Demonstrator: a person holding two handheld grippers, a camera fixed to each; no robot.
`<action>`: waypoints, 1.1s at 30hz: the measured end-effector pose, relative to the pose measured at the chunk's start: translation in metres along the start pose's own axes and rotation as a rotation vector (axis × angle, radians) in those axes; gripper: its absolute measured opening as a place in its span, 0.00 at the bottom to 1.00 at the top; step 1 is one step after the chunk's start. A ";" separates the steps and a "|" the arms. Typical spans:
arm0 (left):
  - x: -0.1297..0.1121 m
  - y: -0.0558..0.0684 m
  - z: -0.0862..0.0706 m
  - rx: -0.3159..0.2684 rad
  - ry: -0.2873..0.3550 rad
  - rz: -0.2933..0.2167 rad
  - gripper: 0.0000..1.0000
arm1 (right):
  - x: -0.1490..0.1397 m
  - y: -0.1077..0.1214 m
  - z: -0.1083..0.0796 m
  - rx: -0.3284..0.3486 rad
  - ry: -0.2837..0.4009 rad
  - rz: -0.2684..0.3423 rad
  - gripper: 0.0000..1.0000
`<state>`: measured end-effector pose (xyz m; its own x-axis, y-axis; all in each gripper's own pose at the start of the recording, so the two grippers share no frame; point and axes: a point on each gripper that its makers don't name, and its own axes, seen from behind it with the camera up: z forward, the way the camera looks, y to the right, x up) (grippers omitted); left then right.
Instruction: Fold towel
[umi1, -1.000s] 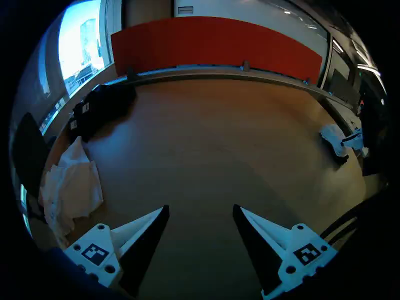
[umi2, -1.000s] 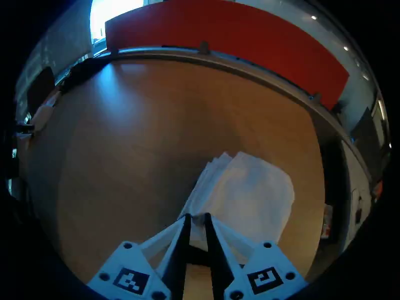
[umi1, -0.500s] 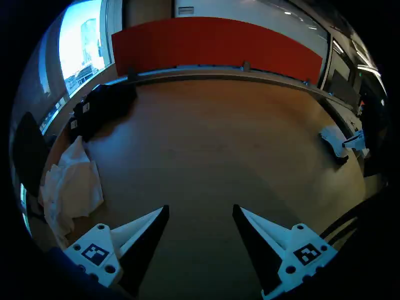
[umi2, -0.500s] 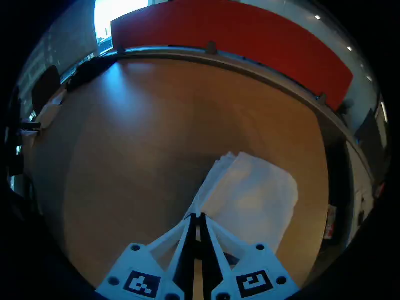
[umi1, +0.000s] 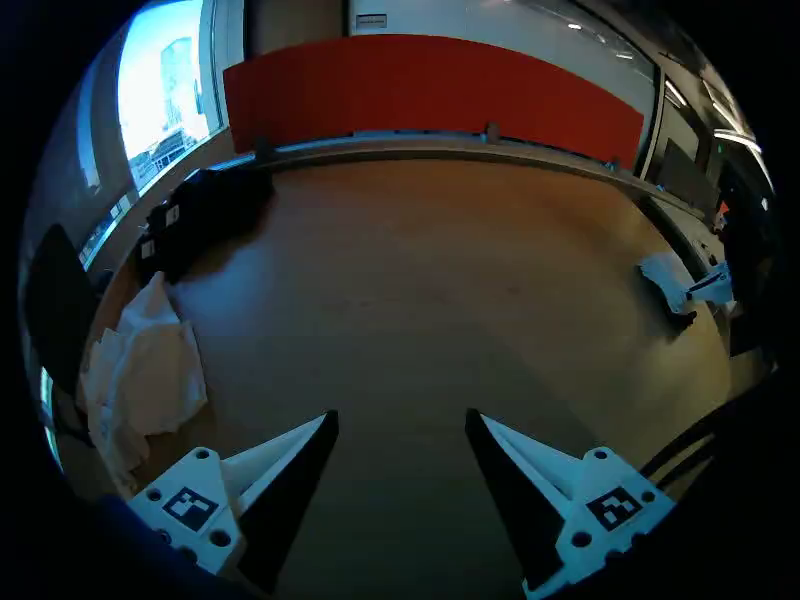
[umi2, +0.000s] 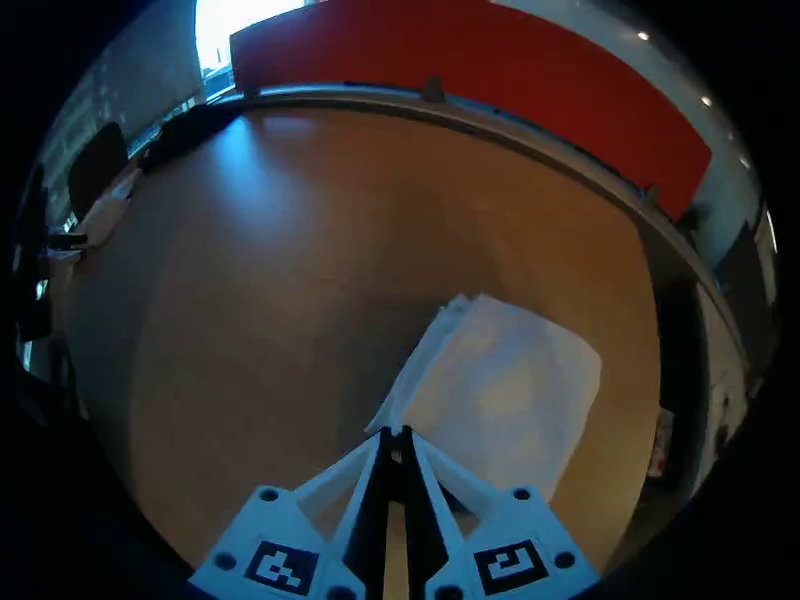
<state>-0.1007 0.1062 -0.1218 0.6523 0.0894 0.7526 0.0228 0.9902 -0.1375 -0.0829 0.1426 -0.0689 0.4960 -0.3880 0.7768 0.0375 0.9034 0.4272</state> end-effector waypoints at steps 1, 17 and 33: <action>0.000 0.000 0.000 0.000 0.001 -0.001 0.94 | 0.001 0.000 0.000 0.000 0.003 0.002 0.15; 0.003 -0.005 -0.002 0.000 0.014 -0.009 0.94 | 0.008 -0.009 -0.003 -0.009 0.049 0.026 0.97; 0.016 -0.011 -0.004 -0.006 0.051 -0.027 0.94 | 0.031 -0.016 -0.014 -0.062 0.158 0.073 1.00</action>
<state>-0.0876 0.0968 -0.1104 0.6895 0.0567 0.7221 0.0454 0.9916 -0.1212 -0.0554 0.1186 -0.0579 0.6293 -0.2917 0.7204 0.0475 0.9396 0.3390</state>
